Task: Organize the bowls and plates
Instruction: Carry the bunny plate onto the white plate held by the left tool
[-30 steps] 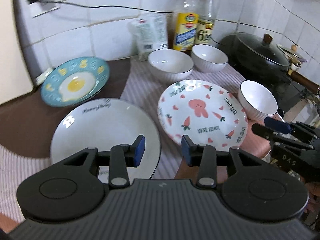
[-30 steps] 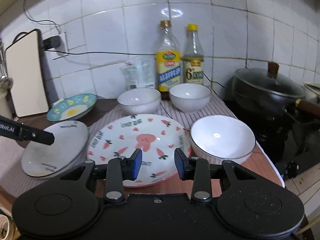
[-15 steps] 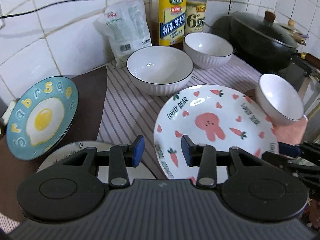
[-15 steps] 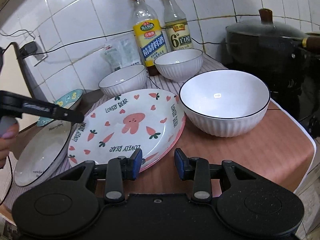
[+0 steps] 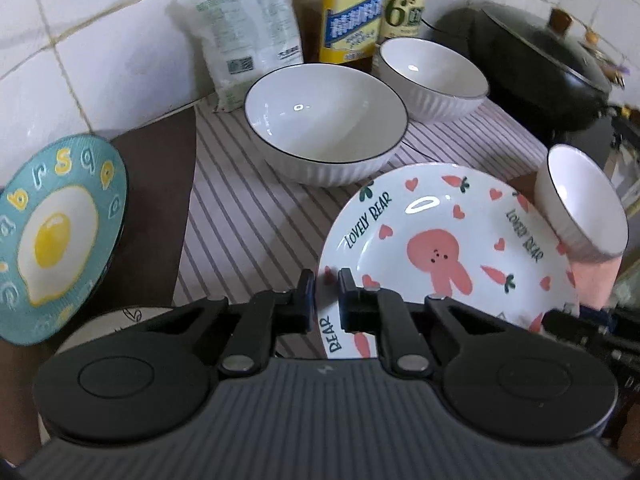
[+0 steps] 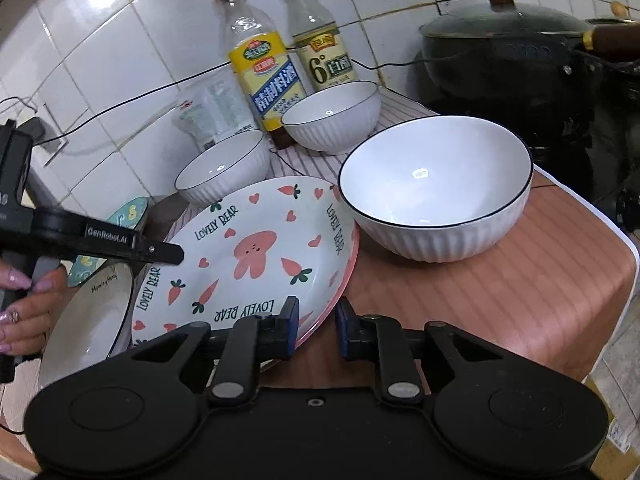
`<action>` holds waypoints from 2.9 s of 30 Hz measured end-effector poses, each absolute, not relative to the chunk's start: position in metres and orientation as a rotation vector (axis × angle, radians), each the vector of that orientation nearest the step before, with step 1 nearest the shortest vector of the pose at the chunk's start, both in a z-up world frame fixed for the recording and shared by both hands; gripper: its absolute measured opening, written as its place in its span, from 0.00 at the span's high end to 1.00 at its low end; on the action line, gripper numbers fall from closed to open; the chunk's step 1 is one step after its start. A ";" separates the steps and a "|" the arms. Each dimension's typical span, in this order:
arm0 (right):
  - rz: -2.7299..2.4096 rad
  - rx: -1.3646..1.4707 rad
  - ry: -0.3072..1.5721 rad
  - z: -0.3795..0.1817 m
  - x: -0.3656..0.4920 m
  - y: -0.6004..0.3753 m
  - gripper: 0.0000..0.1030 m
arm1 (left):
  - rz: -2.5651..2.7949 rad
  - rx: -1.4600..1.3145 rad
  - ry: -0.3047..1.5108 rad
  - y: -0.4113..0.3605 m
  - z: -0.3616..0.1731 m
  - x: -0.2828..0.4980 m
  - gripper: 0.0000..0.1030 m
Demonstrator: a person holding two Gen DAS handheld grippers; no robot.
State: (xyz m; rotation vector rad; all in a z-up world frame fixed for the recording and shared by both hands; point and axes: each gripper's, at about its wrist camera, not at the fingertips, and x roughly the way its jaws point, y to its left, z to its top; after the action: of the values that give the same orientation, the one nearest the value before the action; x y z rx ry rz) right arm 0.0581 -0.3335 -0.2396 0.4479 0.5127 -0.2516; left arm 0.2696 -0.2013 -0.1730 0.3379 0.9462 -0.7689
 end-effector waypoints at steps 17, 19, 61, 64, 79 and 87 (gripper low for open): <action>-0.251 0.499 0.530 -0.243 0.069 -0.337 0.78 | -0.780 0.241 1.079 -0.203 -0.182 0.289 0.81; -0.248 0.522 0.533 -0.243 0.069 -0.339 0.78 | -0.777 0.253 1.064 -0.203 -0.180 0.286 0.81; 0.144 0.380 0.612 -0.193 0.095 -0.214 0.79 | -0.394 -0.137 1.096 0.028 -0.151 0.223 0.81; 0.154 0.374 0.635 -0.197 0.103 -0.210 0.79 | -0.371 -0.151 1.112 0.035 -0.159 0.225 0.81; 0.143 0.336 0.718 -0.210 0.125 -0.197 0.79 | -0.302 -0.098 1.118 0.036 -0.168 0.230 0.81; 0.131 0.276 0.727 -0.209 0.134 -0.190 0.79 | -0.285 -0.091 1.120 0.035 -0.170 0.234 0.81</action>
State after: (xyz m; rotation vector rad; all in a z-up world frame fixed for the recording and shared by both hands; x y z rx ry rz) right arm 0.1336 -0.1904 -0.2086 0.2760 0.7272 0.1307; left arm 0.2339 0.0349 -0.1696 -0.0913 1.1202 -0.2847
